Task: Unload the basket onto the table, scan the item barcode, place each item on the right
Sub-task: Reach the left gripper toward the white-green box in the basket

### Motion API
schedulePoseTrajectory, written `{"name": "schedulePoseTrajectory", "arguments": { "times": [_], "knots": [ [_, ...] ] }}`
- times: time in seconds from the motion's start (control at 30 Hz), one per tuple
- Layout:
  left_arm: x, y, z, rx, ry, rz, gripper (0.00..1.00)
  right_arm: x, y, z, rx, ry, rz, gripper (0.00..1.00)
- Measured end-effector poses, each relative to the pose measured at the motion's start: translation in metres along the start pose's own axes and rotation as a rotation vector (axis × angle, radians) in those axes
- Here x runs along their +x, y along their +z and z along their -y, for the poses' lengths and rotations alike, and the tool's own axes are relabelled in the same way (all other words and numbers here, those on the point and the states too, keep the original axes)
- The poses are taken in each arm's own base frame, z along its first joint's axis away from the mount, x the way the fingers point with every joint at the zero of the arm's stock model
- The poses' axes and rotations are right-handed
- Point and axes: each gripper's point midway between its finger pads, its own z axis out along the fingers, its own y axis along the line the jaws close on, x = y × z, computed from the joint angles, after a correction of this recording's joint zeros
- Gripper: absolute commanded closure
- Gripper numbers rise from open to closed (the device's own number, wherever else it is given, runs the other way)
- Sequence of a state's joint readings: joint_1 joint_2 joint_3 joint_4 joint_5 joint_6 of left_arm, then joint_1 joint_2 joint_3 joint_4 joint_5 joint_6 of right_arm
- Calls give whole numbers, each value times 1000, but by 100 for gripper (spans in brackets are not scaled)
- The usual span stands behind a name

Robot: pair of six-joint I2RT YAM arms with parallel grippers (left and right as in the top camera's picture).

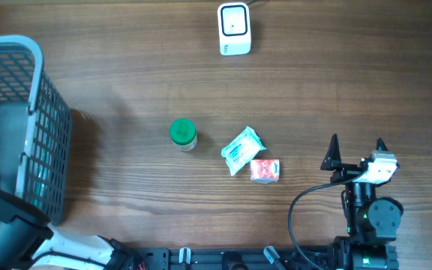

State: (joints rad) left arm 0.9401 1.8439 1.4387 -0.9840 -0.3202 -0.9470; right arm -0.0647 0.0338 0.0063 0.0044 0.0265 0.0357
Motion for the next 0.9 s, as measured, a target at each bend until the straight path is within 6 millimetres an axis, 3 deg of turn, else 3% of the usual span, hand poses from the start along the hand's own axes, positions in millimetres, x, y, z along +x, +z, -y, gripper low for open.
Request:
{"name": "schedulePoseTrajectory", "arguments": {
  "times": [0.23,0.37,0.43,0.47,0.53,0.57,0.9],
  "knots": [
    [1,15,-2,-44,20,8,0,0,0,0,0,0,0,0],
    [-1,18,-6,-71,30,23,33,0,0,0,0,0,0,0],
    [-1,18,-9,-90,39,25,64,0,0,0,0,0,0,0],
    [0,18,-11,-97,26,24,69,0,0,0,0,0,0,0],
    [5,18,-19,-126,22,5,90,0,0,0,0,0,0,0],
    [7,19,-20,-128,19,-4,96,0,0,0,0,0,0,0],
    [38,8,1,-98,93,-10,96,0,0,0,0,0,0,0]
  ]
}}
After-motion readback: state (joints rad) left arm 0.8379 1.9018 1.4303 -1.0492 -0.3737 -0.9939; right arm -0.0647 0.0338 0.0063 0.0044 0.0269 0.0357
